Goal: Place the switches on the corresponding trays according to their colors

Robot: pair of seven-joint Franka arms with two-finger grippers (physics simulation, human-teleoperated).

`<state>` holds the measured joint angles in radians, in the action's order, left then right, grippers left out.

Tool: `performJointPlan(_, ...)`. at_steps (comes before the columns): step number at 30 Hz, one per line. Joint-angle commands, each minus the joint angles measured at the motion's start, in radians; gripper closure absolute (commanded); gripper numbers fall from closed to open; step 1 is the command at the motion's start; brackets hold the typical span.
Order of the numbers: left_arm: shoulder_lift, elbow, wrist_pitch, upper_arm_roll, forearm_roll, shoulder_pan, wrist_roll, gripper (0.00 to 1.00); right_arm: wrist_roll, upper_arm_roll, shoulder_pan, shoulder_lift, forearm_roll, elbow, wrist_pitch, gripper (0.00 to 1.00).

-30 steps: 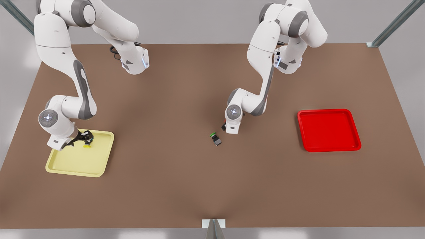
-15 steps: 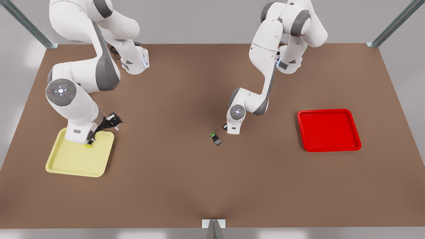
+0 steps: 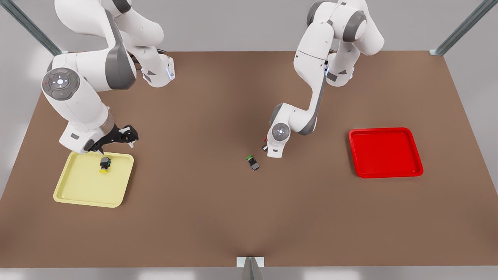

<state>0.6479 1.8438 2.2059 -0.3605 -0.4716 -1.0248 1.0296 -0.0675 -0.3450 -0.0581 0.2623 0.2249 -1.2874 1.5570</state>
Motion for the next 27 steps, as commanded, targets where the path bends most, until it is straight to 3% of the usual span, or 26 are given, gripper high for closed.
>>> performJointPlan(1, -0.001, 0.000, -0.002, 0.000, -0.001, 0.000, 0.000, 0.51, 0.000, 0.000, 0.000, -0.002, 0.001, 0.000, 0.000, 0.00)
performJointPlan(5, -0.016, -0.002, -0.002, 0.000, -0.001, 0.015, -0.002, 0.53, 0.000, 0.000, 0.001, 0.000, 0.001, 0.000, 0.000, 0.00)
performJointPlan(10, -0.148, 0.003, -0.052, -0.003, 0.045, 0.100, -0.003, 0.53, 0.000, 0.000, 0.001, 0.000, 0.001, -0.001, 0.000, 0.00)
performJointPlan(14, -0.238, 0.018, -0.129, -0.003, 0.142, 0.296, -0.229, 0.53, 0.000, 0.000, 0.001, 0.000, 0.001, -0.001, 0.000, 0.00)
performJointPlan(20, -0.421, 0.097, -0.252, -0.001, 0.369, 0.748, -0.773, 0.53, 0.000, -0.002, 0.001, -0.003, 0.001, -0.001, -0.008, 0.00)
performJointPlan(23, -0.511, 0.227, -0.278, -0.001, 0.399, 0.811, -0.879, 0.52, 0.000, -0.002, 0.001, -0.003, 0.001, -0.001, -0.008, 0.00)
performJointPlan(27, -0.479, 0.295, -0.210, -0.001, 0.475, 0.893, -0.991, 0.50, 0.000, -0.002, 0.001, -0.003, 0.001, -0.001, -0.008, 0.00)
